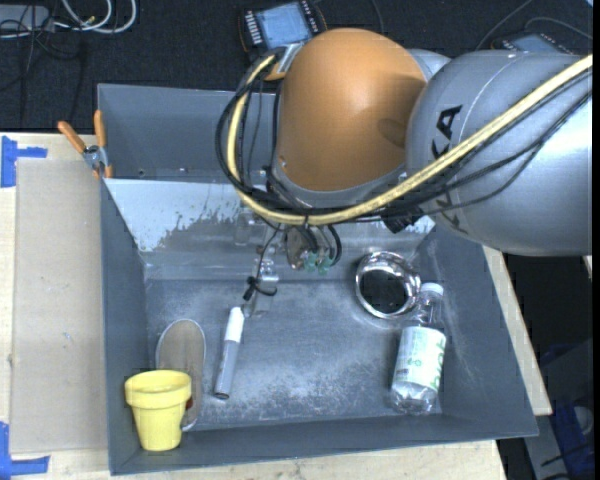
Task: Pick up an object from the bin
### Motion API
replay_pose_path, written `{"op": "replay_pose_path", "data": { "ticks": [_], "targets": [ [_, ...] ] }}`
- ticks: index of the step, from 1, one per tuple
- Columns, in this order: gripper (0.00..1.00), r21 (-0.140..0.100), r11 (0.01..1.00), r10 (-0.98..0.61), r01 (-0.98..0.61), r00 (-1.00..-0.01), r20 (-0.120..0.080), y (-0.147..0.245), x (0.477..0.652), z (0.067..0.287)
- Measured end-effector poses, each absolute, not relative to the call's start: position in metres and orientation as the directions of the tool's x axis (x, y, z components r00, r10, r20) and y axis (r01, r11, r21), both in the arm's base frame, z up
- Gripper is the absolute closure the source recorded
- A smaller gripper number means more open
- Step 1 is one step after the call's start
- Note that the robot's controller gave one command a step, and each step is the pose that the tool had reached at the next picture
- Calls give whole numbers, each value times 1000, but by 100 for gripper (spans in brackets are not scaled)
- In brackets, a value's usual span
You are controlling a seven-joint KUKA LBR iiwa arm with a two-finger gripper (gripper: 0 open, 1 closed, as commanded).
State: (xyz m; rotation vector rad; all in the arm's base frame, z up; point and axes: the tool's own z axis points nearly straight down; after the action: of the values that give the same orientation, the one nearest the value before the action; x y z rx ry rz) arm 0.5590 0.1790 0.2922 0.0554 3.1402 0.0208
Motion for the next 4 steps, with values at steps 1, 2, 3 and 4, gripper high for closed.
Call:
{"op": "replay_pose_path", "data": {
  "ticks": [1,2,3,4],
  "targets": [
    [0,12,948,-319,-319,-948,-1,198,593,178],
    [0,12,859,-511,-511,-860,-8,242,611,201],
    [0,12,899,-437,-437,-899,-6,192,602,205],
    [100,13,899,-437,-437,-899,-7,193,602,205]
  ]
}}
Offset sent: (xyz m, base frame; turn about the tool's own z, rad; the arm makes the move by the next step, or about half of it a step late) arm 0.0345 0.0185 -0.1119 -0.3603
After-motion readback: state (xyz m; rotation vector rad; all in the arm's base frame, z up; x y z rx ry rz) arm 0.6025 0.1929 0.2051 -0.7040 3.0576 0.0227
